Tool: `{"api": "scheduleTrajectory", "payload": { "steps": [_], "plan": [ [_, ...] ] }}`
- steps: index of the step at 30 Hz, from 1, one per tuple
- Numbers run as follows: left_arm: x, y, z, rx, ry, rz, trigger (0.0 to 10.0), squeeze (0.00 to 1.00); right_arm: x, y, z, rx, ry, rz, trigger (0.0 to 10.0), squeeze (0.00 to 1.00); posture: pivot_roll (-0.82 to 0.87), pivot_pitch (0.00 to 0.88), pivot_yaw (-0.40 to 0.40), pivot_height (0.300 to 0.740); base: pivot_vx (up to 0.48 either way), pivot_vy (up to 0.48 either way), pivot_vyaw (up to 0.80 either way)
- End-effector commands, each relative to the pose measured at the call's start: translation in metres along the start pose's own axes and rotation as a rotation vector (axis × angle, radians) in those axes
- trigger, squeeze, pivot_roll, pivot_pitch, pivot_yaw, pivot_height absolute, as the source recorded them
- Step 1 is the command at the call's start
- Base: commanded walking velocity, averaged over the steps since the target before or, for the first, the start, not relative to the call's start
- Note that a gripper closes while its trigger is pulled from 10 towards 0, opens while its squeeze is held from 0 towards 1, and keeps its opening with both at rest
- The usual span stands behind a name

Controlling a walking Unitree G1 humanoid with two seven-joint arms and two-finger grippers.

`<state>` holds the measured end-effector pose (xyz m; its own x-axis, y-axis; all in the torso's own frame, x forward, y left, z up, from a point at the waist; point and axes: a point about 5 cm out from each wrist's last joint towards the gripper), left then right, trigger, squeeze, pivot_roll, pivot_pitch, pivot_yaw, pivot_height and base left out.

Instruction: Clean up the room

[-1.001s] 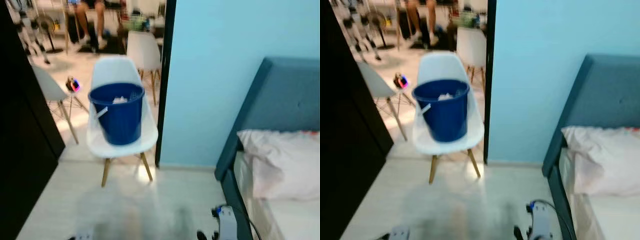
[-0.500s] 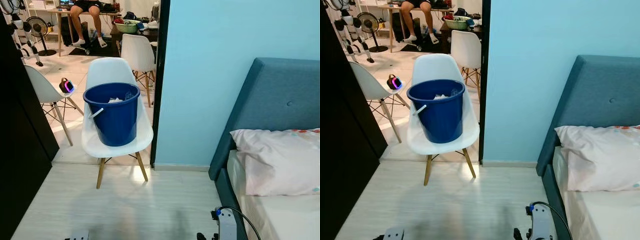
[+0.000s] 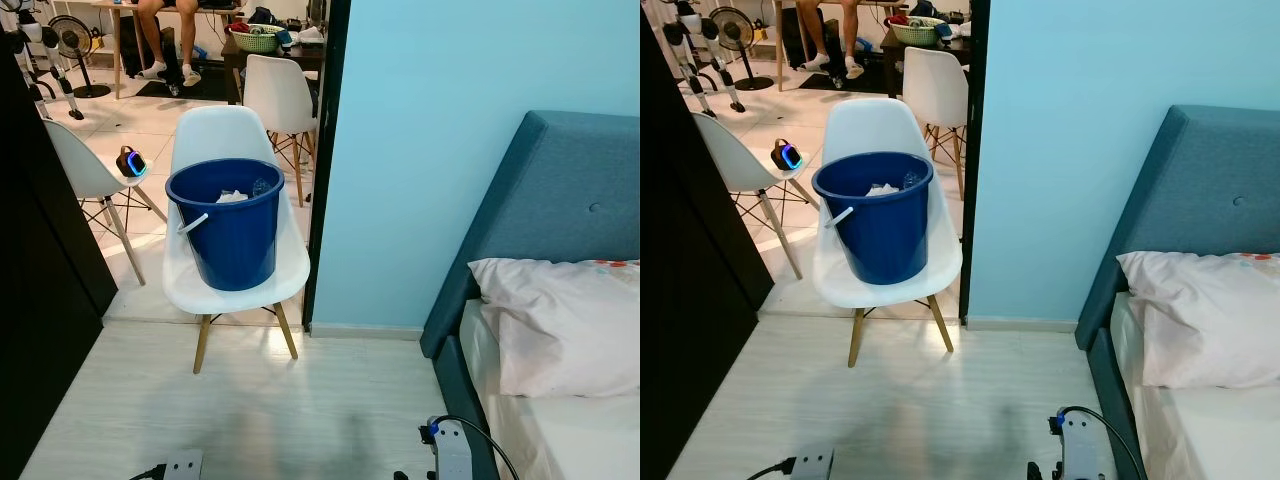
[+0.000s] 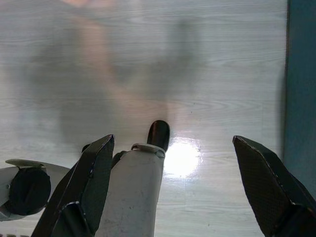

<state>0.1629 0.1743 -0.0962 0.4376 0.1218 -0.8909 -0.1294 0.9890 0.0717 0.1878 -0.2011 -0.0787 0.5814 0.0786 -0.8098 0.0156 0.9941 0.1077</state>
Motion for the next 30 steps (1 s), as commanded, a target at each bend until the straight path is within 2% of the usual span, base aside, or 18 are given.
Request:
{"api": "scheduleTrajectory", "payload": {
  "steps": [1, 5, 11, 24, 30],
  "plan": [
    [0.000, -0.008, -0.001, -0.004, 0.021, -0.012, 10.0, 0.00, -0.001, -0.002, -0.006, 0.006, 0.023, -0.010, 10.0, 0.00, -0.03, 0.000, -0.068, 0.740, 0.000, 0.000, 0.00],
    [0.000, -0.011, 0.002, 0.005, 0.018, -0.016, 10.0, 0.00, -0.002, -0.003, -0.007, 0.004, 0.026, -0.011, 10.0, 0.00, -0.03, 0.000, -0.071, 0.740, 0.000, 0.000, 0.00],
    [0.000, -0.004, -0.003, 0.014, 0.027, -0.007, 10.0, 0.00, -0.002, -0.003, -0.010, -0.002, 0.036, -0.015, 10.0, 0.00, -0.03, 0.000, -0.071, 0.740, 0.000, 0.000, 0.00],
    [0.000, -0.002, -0.004, 0.038, 0.033, -0.001, 10.0, 0.00, -0.004, 0.001, -0.025, -0.020, 0.078, -0.023, 10.0, 0.00, -0.02, 0.000, -0.077, 0.740, -0.303, 0.000, 0.00],
    [0.000, -0.001, -0.004, 0.038, 0.031, 0.001, 10.0, 0.00, -0.004, 0.000, -0.025, -0.025, 0.081, -0.026, 10.0, 0.00, -0.02, 0.000, -0.077, 0.740, -0.371, 0.000, 0.00]
  ]
}}
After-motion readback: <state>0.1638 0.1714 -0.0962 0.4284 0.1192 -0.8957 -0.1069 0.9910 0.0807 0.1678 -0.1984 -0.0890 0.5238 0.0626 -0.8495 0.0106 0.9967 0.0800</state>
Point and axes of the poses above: a point about 5 cm out from each wrist's last joint towards the gripper, its own x axis pointing out of the wrist towards the gripper, its own z axis along the axis of the wrist's last joint, y = z × x
